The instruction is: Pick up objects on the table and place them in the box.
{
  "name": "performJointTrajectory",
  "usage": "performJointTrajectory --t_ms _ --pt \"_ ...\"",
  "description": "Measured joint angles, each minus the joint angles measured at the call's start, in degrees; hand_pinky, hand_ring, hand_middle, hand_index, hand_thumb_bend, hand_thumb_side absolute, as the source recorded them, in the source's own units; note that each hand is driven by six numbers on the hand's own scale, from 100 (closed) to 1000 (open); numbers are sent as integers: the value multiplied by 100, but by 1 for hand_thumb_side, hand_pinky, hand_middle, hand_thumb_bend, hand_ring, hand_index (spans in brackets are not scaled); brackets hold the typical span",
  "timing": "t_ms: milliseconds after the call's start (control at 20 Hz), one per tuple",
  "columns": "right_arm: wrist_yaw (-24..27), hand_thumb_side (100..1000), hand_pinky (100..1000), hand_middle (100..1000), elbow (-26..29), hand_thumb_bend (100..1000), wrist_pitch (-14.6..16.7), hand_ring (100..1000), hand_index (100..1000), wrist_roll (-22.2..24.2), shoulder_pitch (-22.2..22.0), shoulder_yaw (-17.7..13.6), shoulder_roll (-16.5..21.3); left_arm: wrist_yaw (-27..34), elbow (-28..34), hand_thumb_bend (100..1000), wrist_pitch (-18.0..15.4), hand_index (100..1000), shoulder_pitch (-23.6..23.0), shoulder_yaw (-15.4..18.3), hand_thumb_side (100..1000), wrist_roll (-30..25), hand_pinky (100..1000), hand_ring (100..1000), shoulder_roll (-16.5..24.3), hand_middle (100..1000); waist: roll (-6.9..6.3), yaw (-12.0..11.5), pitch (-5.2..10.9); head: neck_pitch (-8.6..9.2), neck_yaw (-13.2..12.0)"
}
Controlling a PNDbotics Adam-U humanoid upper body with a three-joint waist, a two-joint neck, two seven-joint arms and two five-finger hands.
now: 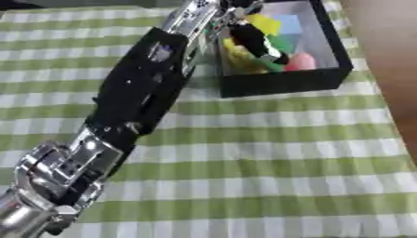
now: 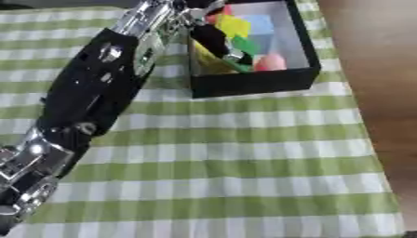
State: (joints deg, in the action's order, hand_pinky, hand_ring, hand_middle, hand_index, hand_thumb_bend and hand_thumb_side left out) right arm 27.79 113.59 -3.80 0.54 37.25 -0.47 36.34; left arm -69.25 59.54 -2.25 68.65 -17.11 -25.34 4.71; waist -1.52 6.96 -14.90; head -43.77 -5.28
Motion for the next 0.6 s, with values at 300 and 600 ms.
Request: performJointTrajectory --t_ms 300,600 --pt "15 274 929 595 0 100 32 722 770 -37 -67 -37 1 430 423 100 92 921 -155 228 498 38 845 844 64 843 0 -93 57 -4 76" --pt "16 278 929 594 0 100 68 721 770 -92 -163 -92 4 951 1196 100 500 882 -430 856 714 463 816 805 222 806 0 -212 111 -5 256"
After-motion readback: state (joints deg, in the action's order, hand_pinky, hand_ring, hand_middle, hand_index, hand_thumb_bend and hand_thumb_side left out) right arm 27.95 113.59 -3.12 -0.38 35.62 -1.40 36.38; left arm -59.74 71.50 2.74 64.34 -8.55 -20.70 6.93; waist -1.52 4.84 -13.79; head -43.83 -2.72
